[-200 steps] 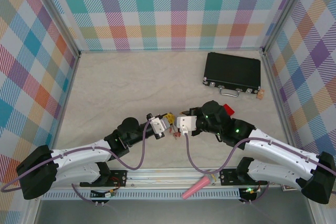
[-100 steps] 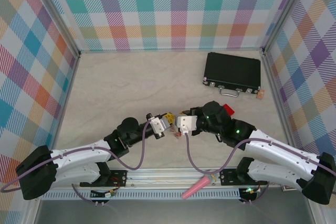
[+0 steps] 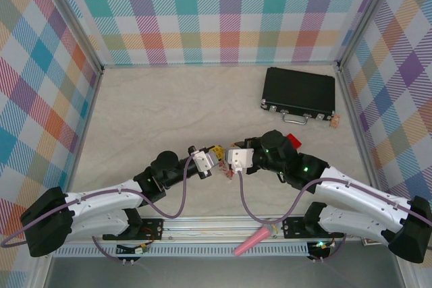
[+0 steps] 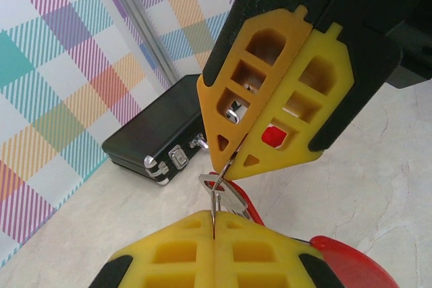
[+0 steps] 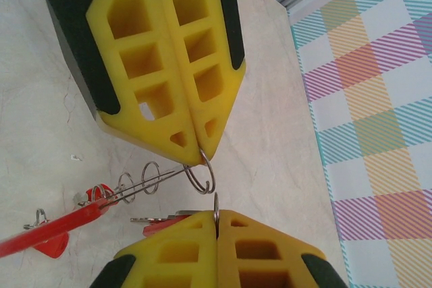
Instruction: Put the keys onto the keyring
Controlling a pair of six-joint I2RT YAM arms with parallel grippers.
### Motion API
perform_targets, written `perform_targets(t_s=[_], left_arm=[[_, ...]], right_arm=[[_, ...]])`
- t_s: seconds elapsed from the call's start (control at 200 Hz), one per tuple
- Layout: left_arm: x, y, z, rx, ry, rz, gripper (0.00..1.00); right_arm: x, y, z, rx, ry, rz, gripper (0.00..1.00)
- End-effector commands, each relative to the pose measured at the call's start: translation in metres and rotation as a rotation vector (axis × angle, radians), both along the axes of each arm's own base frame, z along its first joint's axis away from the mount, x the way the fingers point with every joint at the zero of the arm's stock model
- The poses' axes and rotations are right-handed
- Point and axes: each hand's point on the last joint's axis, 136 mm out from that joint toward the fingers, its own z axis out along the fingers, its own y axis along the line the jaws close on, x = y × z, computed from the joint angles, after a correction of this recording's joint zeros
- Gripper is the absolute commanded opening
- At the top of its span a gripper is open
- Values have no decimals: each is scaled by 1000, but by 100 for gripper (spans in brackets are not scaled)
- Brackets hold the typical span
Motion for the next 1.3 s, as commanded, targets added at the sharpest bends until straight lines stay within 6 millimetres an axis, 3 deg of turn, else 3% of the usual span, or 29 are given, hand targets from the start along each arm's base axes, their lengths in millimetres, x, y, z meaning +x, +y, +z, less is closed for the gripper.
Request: perform_targets(t_s=[0.0,0.61,1.295], left_arm=[[-7,-2,14,-35,-38,-23,0],[-6,-3,17,-40,-33,-23,0],[0,4,29,-107,-5,32,0]], right_arm=[[-3,6,9,46,3,15,0],[-8,13,-1,24,20,36,0],[-12,5,-22,-51,6,32,0]])
